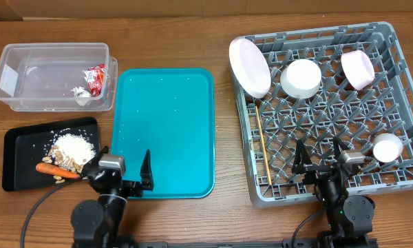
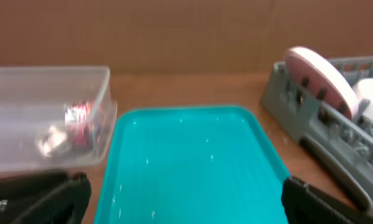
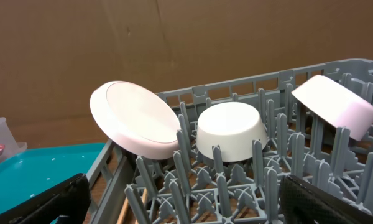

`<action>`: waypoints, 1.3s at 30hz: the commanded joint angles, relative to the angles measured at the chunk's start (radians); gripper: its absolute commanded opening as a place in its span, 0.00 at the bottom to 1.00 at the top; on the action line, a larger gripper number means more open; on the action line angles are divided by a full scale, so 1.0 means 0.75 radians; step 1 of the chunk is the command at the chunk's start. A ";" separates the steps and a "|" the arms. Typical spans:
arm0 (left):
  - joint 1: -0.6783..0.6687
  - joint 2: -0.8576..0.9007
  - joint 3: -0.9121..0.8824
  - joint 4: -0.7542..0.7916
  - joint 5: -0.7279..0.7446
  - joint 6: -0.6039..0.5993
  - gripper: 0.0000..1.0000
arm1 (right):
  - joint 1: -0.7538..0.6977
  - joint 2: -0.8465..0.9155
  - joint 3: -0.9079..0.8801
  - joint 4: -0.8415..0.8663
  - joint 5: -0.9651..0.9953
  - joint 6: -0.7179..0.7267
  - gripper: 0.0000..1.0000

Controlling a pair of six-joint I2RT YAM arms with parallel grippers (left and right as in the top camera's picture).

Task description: Sort waste into correct bins and load items into the dishwasher

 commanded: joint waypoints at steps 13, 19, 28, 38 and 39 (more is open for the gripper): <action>-0.004 -0.100 -0.352 0.373 -0.095 0.017 1.00 | 0.006 -0.014 -0.014 0.008 0.009 -0.009 1.00; -0.002 -0.098 -0.352 0.372 -0.095 0.017 1.00 | 0.006 -0.014 -0.013 0.009 0.009 -0.009 1.00; -0.002 -0.098 -0.352 0.372 -0.095 0.017 1.00 | 0.006 -0.014 -0.013 0.009 0.009 -0.009 1.00; -0.002 -0.098 -0.352 0.372 -0.095 0.017 1.00 | 0.006 -0.014 -0.014 0.009 0.009 -0.009 1.00; -0.002 -0.098 -0.352 0.372 -0.095 0.017 1.00 | 0.006 -0.014 -0.013 0.009 0.009 -0.009 1.00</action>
